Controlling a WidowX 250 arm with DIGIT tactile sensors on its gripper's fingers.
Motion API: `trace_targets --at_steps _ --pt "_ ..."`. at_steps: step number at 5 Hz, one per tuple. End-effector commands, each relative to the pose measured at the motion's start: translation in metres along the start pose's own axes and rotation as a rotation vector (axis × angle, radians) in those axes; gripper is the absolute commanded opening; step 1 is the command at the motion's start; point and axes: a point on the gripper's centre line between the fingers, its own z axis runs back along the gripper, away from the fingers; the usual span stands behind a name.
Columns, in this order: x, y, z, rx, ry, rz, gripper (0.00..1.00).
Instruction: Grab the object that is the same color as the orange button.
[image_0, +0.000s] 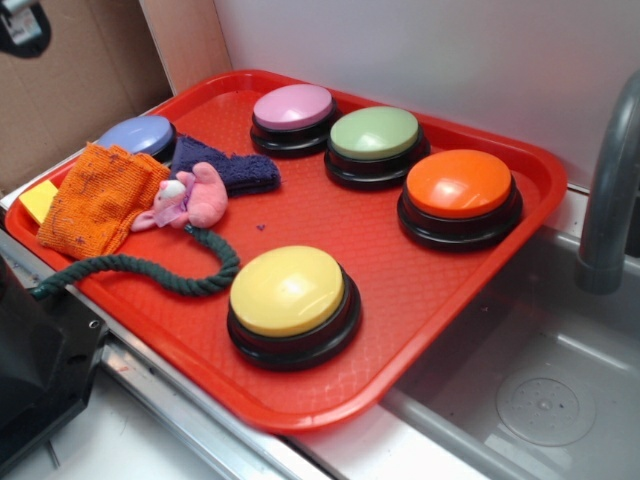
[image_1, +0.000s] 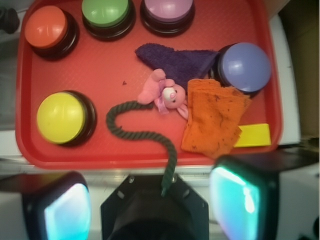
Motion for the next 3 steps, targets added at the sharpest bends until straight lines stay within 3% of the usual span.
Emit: trace_targets --at_steps 1,2,3 --pt "0.002 0.047 -0.037 0.117 -0.057 0.113 1.0" --pt "-0.007 0.077 -0.066 0.172 -0.054 0.195 1.0" --pt "-0.006 0.09 -0.087 0.209 -0.047 0.208 1.0"
